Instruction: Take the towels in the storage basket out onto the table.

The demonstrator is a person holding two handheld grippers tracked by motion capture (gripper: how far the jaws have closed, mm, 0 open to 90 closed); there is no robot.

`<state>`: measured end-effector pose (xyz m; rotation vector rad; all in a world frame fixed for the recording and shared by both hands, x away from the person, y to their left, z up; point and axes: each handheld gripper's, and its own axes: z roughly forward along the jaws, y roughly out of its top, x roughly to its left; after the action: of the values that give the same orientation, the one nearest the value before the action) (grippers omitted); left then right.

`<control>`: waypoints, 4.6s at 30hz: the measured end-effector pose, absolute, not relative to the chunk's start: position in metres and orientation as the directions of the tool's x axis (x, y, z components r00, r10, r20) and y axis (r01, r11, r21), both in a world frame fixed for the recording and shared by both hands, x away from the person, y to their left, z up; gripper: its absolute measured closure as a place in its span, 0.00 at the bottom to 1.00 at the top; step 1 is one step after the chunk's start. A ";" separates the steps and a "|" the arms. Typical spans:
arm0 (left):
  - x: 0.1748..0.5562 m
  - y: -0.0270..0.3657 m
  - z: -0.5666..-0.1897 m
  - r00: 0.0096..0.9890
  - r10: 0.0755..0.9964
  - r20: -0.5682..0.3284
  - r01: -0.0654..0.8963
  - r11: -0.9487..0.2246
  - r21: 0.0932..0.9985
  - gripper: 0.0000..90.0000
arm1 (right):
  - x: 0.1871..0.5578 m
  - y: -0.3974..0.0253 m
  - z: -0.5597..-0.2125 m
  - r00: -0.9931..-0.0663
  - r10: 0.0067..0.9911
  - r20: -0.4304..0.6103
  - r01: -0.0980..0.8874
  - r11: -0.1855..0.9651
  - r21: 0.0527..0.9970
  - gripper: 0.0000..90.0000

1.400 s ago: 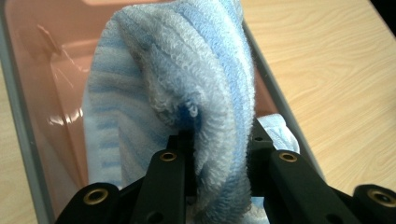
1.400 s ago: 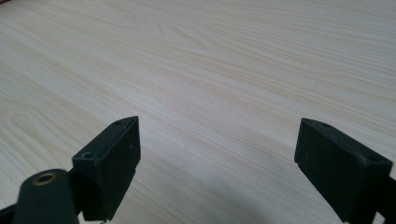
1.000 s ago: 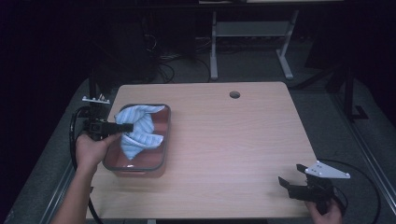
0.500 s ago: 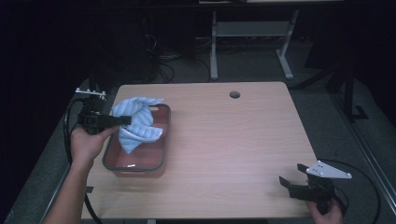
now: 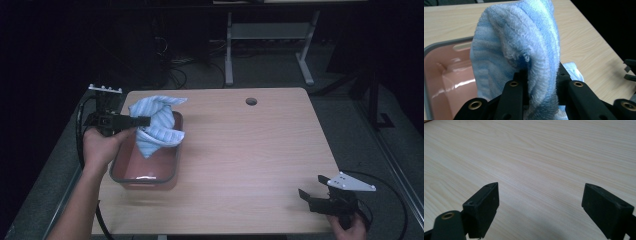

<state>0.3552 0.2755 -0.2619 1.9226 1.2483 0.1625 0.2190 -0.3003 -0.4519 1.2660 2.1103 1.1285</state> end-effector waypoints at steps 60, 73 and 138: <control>0.383 0.145 -0.252 0.675 0.679 -0.289 0.636 -0.337 0.694 0.82 | 0.220 -0.302 -0.450 -0.478 0.877 0.047 0.521 0.240 0.819 0.15; 0.394 0.113 -0.272 0.687 0.658 -0.308 0.647 -0.361 0.671 0.82 | 0.221 -0.299 -0.451 -0.486 0.873 0.039 0.517 0.251 0.819 0.15; 0.407 0.027 -0.395 0.677 0.613 -0.407 0.719 -0.432 0.545 0.82 | 0.219 -0.302 -0.451 -0.476 0.878 0.042 0.515 0.240 0.823 0.15</control>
<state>0.4070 0.0267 -0.3954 2.1754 1.0190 -0.1912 0.2186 -0.3017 -0.4511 1.2742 2.0870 1.1305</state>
